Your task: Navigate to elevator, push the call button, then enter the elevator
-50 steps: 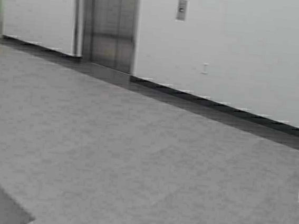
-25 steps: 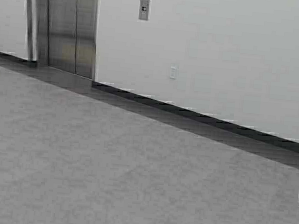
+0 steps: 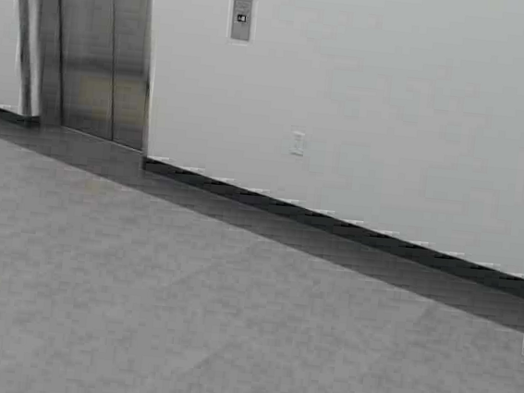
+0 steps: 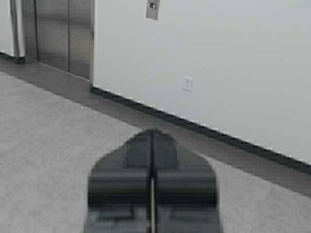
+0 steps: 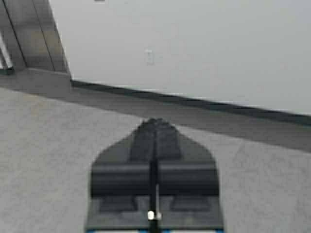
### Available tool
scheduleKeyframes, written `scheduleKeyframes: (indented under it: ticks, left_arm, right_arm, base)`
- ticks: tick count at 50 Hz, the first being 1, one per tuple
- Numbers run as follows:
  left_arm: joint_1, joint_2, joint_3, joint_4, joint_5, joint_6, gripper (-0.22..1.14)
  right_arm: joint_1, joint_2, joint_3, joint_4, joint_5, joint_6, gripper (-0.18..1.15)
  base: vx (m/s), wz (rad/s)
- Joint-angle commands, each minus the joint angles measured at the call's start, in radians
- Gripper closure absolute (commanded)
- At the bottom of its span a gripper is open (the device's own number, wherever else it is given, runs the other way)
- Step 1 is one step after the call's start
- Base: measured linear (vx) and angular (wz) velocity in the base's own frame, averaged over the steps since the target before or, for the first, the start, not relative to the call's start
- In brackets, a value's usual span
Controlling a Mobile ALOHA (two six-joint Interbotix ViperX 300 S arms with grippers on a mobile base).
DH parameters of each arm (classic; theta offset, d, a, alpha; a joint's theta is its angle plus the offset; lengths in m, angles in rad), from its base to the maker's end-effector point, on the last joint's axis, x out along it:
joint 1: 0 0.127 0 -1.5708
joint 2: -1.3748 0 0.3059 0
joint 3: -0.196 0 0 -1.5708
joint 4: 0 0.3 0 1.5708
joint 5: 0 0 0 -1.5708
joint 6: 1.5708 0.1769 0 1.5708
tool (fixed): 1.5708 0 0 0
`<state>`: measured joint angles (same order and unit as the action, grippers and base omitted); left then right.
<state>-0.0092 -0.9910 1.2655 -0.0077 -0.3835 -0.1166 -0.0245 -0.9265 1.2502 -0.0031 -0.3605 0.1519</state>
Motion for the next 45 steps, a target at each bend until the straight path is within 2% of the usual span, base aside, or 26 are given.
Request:
scheduleKeyframes:
  ticks: [1,12,45]
  left_arm:
    - [0.002,-0.005,-0.011,0.002,-0.008,-0.002,0.89]
    - [0.000,0.012,-0.011,0.002,-0.008,0.000,0.89]
    - [0.002,0.060,-0.029,0.002,-0.008,0.000,0.89]
  right_arm:
    - [0.002,0.005,-0.021,0.000,-0.009,-0.002,0.92]
    - [0.002,0.000,-0.018,0.000,-0.009,0.002,0.92]
    - [0.002,-0.051,-0.008,0.000,-0.009,0.003,0.92]
  base:
    - [0.78,-0.04]
    - [0.77,0.00]
    - [0.74,0.15]
